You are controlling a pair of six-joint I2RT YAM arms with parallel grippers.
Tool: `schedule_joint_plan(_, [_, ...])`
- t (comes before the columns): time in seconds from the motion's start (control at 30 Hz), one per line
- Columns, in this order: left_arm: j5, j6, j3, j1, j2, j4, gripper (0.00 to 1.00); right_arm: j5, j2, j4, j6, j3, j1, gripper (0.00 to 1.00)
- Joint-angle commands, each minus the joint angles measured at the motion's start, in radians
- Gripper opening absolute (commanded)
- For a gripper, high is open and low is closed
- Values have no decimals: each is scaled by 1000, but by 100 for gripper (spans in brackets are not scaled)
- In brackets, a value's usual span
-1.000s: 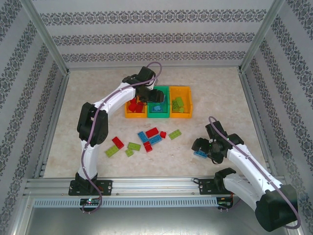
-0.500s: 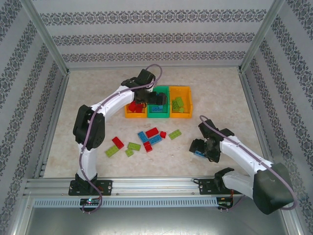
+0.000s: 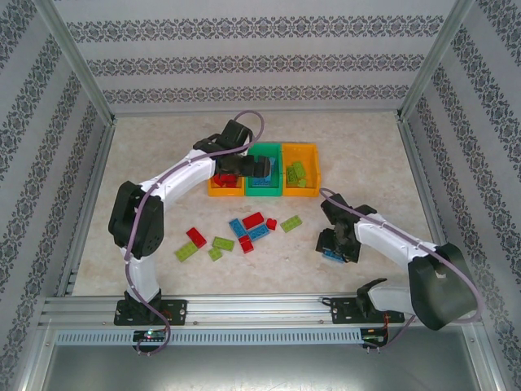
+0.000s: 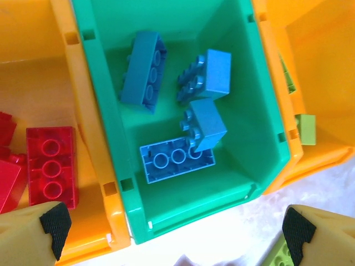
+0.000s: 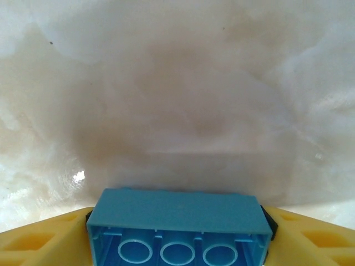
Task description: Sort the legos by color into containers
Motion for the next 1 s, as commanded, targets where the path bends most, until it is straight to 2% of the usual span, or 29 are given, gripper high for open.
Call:
schedule_joint_plan(0.0, [-53,-6,-13,-5,-53,21,99,43,28,-30,-21,25,14,70])
schedule_joint_plan(0.17, [-89,3,-25,-4,-72,5,99,38,49,-19,-20,54,31,55])
schedule_joint_plan(0.33, [-170,-4,-76,-2,-117,0,99,35,34,-17,-41,176,66,55])
schedule_joint_plan(0.5, [-215,-7,-168,5,-183,17,99,-41,75,82,-90,344,70,55])
schedule_joint_plan(0.67, [-242,0,-263,8,-242,19,99,-148,234,204,-121,559,69,56])
schedule_joint_plan(0.97, [-253,-82,-484,85,-388,40,99,-240,563,241,-95,930,66,56])
